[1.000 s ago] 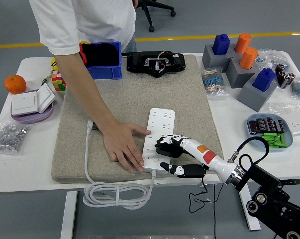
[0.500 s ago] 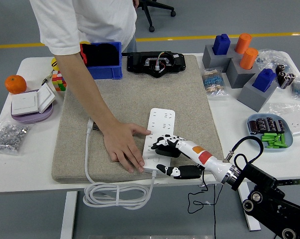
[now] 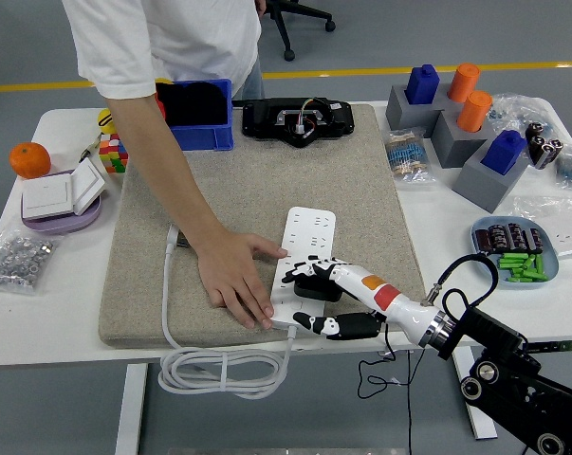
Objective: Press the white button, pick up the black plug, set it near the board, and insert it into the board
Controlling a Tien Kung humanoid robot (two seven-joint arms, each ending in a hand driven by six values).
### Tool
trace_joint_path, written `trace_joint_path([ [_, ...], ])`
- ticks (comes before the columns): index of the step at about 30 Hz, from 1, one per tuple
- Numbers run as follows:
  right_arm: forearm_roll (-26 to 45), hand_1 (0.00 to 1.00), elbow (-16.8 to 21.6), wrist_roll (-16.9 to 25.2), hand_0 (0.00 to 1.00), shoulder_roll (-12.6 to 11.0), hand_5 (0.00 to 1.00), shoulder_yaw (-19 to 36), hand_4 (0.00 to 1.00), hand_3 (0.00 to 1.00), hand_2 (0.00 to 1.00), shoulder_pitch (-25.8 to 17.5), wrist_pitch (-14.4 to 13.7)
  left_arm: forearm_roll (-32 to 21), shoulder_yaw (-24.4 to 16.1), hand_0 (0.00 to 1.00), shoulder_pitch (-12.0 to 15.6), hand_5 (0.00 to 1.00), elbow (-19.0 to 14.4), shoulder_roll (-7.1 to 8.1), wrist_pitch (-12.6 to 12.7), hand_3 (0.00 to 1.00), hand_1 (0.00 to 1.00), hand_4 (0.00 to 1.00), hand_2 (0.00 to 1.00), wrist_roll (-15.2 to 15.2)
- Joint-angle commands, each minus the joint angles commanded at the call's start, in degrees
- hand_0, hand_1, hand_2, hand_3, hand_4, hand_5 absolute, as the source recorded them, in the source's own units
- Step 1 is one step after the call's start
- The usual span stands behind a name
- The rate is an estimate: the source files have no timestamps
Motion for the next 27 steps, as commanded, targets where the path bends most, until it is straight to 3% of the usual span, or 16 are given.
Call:
trace_joint_path([
  [12, -3.4, 0.850, 6.5, -1.1, 0.947, -0.7, 0.644, 7.3, 0.760, 0.751, 0.794, -2.3, -0.8, 0.0, -0.1, 0.710, -0.1, 0.302, 0.0, -0.09, 0.0, 0.715, 0.695, 0.718, 0.668, 0.0],
  [27, -9.2, 0.841, 4.5, -5.3, 0.938, -1.8, 0.583, 28.8, 0.815, 0.759, 0.788, -10.4, -1.3, -0.1, -0.3, 0.710, -0.2, 0.302, 0.0, -0.10, 0.1, 0.715, 0.695, 0.718, 0.668, -0.1],
])
